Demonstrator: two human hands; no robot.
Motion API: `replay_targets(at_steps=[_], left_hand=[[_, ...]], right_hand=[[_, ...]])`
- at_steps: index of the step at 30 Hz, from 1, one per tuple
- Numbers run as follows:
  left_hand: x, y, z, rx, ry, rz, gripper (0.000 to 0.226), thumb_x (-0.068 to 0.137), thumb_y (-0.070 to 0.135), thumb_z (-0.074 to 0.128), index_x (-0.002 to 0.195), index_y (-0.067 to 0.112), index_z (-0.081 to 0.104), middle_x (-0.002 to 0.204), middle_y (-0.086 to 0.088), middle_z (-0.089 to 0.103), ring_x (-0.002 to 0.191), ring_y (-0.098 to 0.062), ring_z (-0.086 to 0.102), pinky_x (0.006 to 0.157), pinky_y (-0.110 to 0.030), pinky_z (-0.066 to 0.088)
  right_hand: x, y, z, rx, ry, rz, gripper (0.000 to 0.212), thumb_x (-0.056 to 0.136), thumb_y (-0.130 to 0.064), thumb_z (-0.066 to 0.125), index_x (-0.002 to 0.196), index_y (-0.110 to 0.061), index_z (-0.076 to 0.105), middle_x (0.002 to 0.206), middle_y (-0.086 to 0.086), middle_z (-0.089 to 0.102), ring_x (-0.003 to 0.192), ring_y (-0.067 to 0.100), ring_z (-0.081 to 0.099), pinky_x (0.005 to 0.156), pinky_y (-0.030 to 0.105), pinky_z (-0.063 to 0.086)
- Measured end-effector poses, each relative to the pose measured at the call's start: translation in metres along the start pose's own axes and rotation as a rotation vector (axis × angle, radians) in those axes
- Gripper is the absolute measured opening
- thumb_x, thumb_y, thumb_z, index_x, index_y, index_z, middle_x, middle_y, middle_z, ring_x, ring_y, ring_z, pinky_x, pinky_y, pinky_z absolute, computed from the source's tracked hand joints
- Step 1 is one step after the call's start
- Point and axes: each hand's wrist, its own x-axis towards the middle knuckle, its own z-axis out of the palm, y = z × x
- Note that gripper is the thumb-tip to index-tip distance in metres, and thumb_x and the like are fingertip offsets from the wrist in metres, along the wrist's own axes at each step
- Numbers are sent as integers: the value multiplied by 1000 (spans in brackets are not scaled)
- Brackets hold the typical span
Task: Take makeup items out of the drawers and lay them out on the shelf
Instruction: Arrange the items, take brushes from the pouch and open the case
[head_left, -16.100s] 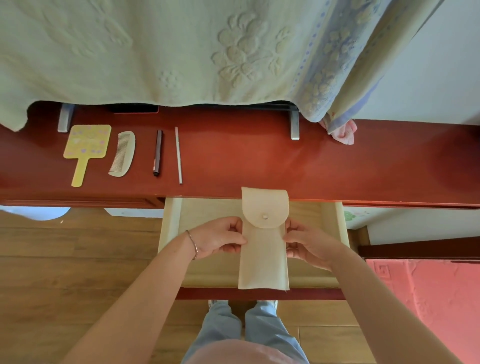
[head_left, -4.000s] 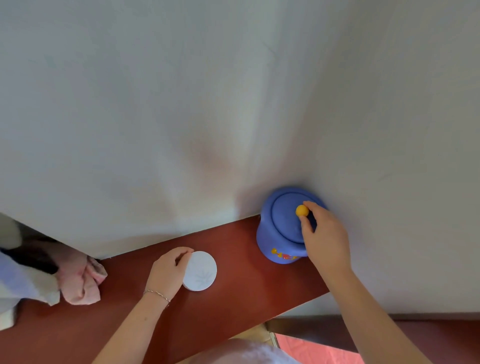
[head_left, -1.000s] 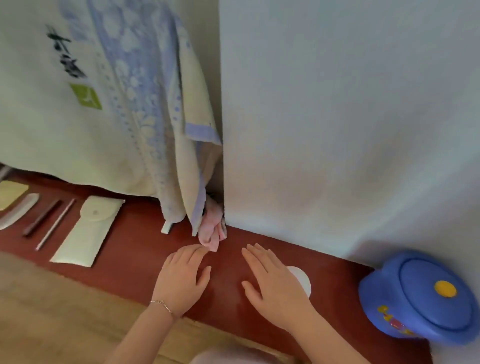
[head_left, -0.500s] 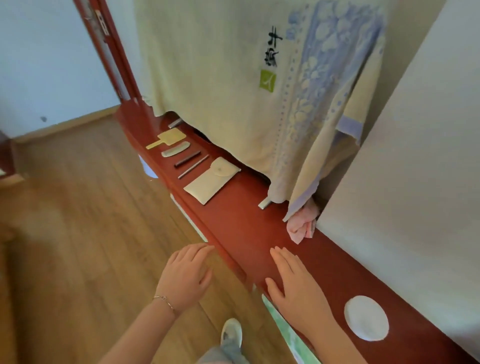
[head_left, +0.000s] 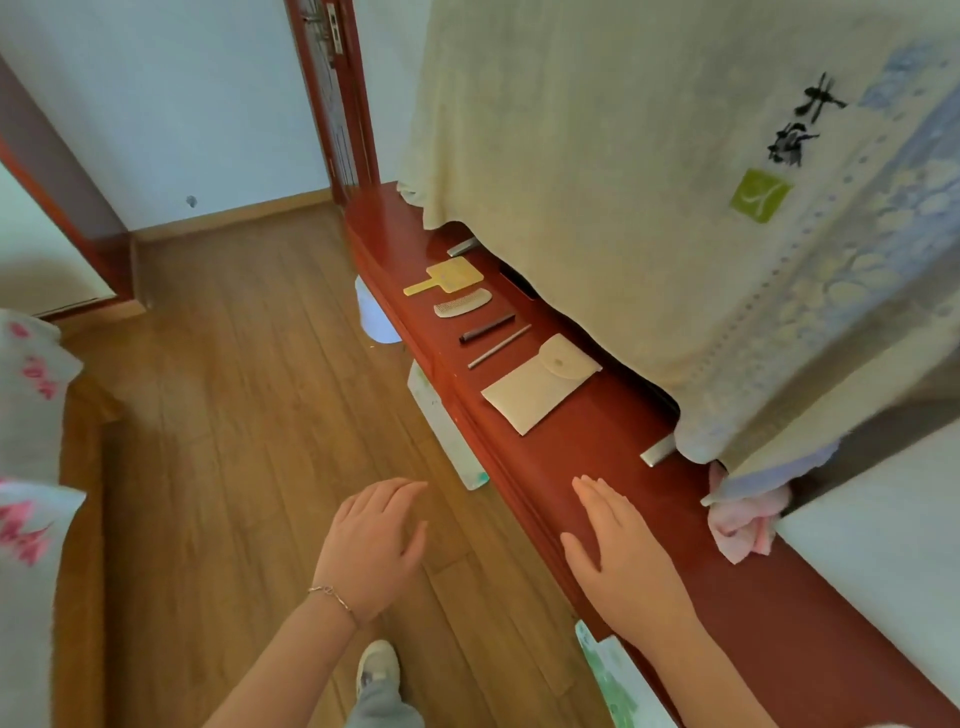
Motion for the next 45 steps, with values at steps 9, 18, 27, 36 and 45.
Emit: replay_targets(at_steps=[9,18,27,36,45], left_hand=[[84,-107,-30,22,-45,132,44,79,41,38,110,25,65,104,11,69,96,-11,68,85,-31,53],[154,-140,-29,-17,-102,268,46,79,40,37,110,22,66,106,7,69,98,-13,67,84,-33,53],[215,-111,-7,-20,-162,366,35,79,33,54,111,24,65,106,9,69,100,-12,67,88,-31,51],[289,-82,7,-64,-232,363,39,88,28,56,127,23,55,128,6,58,121,-14,54,104,-30,40],[349,-54,40,-161,-407,327,37,92,31,49,128,26,49,125,10,54,113,-9,52,96,-19,45]], right_hand=[[86,-61,29,-8,-18,201,58,96,-36,44,148,-23,21,154,-8,24,143,7,14,110,17,6],[130,-94,45,11,-2,359,58,96,-37,44,148,-24,21,154,-7,25,142,9,19,112,23,20],[165,-70,42,14,9,452,57,97,-36,43,148,-24,21,156,-8,22,143,8,15,113,23,18],[216,-44,40,46,-46,440,57,98,-38,39,149,-27,17,157,-11,15,144,5,12,112,19,15],[251,-44,43,99,-63,445,56,98,-38,36,149,-27,16,157,-12,12,143,3,10,108,15,9]])
